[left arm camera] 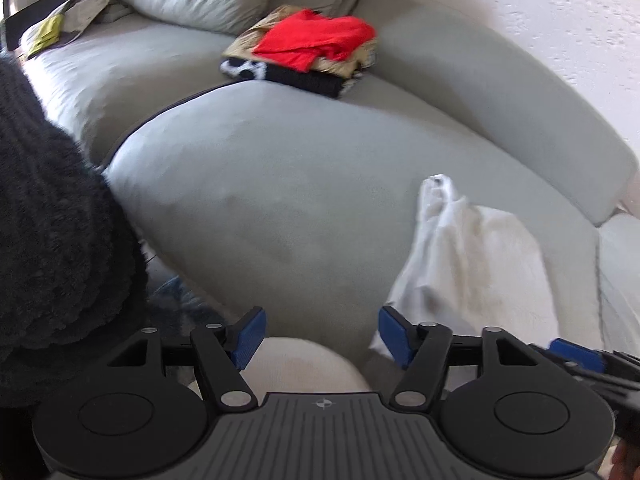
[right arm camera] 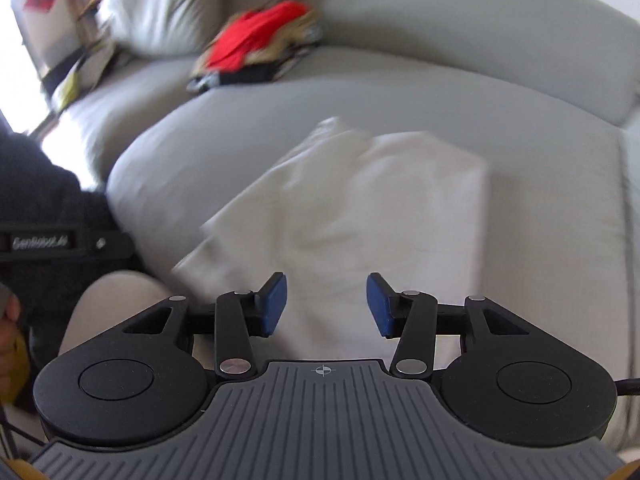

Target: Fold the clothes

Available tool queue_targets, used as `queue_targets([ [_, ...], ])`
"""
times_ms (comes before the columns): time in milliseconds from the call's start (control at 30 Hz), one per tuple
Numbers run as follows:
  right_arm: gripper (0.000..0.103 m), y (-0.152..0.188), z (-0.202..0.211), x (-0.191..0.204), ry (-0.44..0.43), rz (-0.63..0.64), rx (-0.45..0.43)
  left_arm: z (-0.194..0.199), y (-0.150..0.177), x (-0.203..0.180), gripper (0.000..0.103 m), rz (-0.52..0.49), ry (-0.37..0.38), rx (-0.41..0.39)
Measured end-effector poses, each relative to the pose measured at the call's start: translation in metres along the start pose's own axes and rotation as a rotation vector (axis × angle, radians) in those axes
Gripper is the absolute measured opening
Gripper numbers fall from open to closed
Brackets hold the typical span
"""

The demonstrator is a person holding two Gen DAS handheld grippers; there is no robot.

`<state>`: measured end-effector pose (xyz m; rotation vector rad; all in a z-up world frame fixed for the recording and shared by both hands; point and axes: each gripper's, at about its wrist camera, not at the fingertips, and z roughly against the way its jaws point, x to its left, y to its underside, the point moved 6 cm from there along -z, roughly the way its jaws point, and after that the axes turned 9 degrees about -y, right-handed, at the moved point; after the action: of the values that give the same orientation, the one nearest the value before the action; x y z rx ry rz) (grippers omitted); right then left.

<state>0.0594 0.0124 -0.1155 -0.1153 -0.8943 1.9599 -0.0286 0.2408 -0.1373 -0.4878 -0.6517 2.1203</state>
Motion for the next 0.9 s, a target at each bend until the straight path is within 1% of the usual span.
queue_targets([
  [67,0.048,-0.002,0.015,-0.028,0.055,-0.088,-0.057,0.003,-0.002,-0.02,0.05,-0.044,0.084,-0.039],
  [100,0.043,0.0,0.018,-0.041,0.069,-0.126,-0.078,0.002,-0.002,-0.033,0.048,-0.076,0.119,-0.045],
  [133,0.031,0.001,0.019,-0.05,0.067,-0.156,-0.086,-0.002,-0.001,-0.046,0.045,-0.114,0.141,-0.042],
  [167,0.026,0.003,0.016,-0.055,0.052,-0.172,-0.084,-0.007,0.0,-0.061,0.04,-0.158,0.156,-0.035],
  [200,0.024,0.004,0.012,-0.057,0.027,-0.175,-0.08,-0.014,0.002,-0.074,0.038,-0.206,0.162,-0.026],
  [267,0.023,0.008,0.002,-0.055,0.0,-0.142,-0.064,-0.03,0.009,-0.101,0.036,-0.304,0.162,-0.007],
  [333,0.023,0.013,-0.009,-0.045,-0.005,-0.06,-0.049,-0.042,0.017,-0.124,0.033,-0.393,0.162,0.004],
  [400,0.023,0.021,-0.021,-0.04,-0.006,0.006,-0.023,-0.047,0.026,-0.139,0.026,-0.465,0.177,-0.018],
  [467,0.023,0.034,-0.029,-0.041,-0.011,0.032,0.003,-0.047,0.035,-0.149,0.021,-0.522,0.209,-0.048],
  [533,0.016,0.047,-0.028,-0.048,-0.005,0.035,-0.001,-0.048,0.047,-0.157,0.02,-0.578,0.238,-0.044],
  [567,0.016,0.051,-0.025,-0.052,0.0,0.034,-0.007,-0.053,0.054,-0.159,0.021,-0.605,0.215,-0.023],
  [600,0.015,0.054,-0.022,-0.056,0.005,0.024,-0.008,-0.057,0.058,-0.159,0.027,-0.612,0.184,-0.011],
  [667,0.015,0.057,-0.015,-0.065,0.012,-0.018,0.004,-0.057,0.057,-0.155,0.029,-0.568,0.147,0.028],
  [733,0.016,0.055,-0.009,-0.072,-0.001,-0.068,0.017,-0.054,0.054,-0.151,0.029,-0.519,0.114,0.081],
  [767,0.017,0.053,-0.006,-0.076,-0.009,-0.094,0.023,-0.051,0.053,-0.147,0.028,-0.507,0.113,0.098],
  [800,0.021,0.051,-0.004,-0.078,-0.016,-0.114,0.024,-0.046,0.051,-0.144,0.028,-0.5,0.123,0.104],
  [833,0.025,0.048,-0.002,-0.081,-0.02,-0.127,0.018,-0.041,0.047,-0.139,0.028,-0.488,0.141,0.102],
  [900,0.027,0.039,-0.001,-0.084,-0.035,-0.154,0.002,-0.034,0.033,-0.129,0.029,-0.441,0.187,0.08],
])
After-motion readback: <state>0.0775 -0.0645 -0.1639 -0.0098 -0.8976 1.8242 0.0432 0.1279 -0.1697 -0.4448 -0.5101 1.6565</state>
